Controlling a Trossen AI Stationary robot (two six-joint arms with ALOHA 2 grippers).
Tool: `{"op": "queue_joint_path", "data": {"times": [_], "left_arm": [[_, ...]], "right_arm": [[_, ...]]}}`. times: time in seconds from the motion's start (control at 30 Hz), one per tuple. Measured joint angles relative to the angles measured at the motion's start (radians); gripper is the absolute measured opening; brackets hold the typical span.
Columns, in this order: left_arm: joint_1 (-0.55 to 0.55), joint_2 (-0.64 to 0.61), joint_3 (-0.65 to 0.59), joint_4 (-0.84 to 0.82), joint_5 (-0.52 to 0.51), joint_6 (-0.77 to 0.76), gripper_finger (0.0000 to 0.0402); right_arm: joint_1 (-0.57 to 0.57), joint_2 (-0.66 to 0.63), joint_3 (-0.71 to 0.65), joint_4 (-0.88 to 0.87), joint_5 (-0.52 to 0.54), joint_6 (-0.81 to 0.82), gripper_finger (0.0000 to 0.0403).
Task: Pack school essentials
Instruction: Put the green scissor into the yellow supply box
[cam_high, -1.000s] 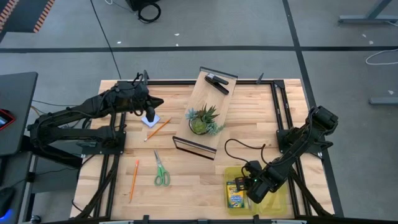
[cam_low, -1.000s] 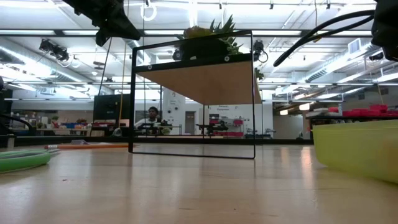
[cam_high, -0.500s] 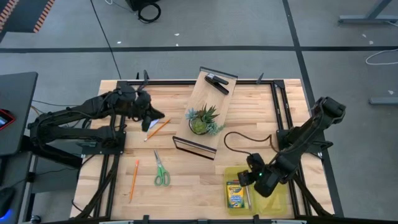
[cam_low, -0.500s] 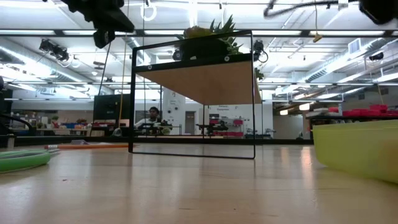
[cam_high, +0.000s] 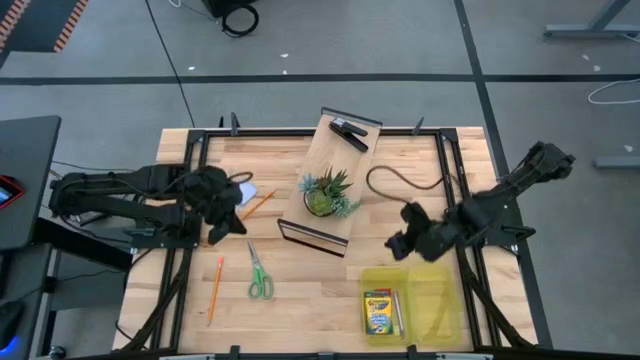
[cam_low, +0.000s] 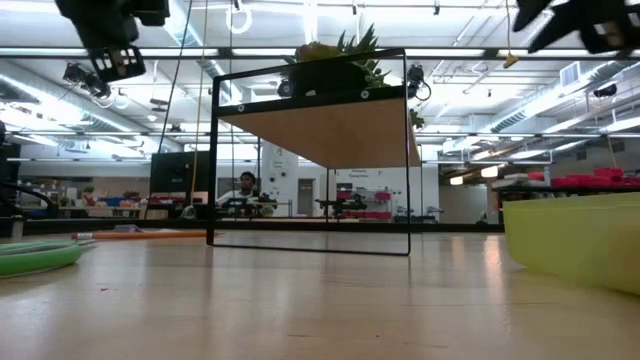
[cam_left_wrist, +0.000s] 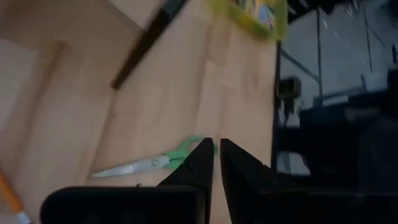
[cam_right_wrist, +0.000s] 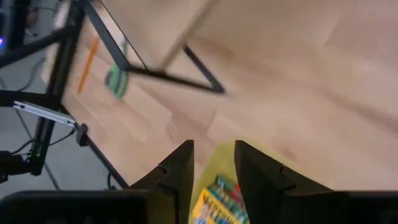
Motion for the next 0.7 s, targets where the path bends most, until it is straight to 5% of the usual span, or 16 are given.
{"op": "queue_joint_path", "data": {"times": [0.37, 0.7], "left_arm": [[-0.179, 0.111, 0.0, 0.109, -0.135, 0.101, 0.0083], [-0.203, 0.245, 0.0, 0.188, -0.203, 0.288, 0.01]], "right_arm": [[-0.137, -0.151, 0.0, 0.037, 0.007, -0.348, 0.0119], [-0.111, -0.203, 0.0, 0.096, 0.184, -0.437, 0.0119]]}}
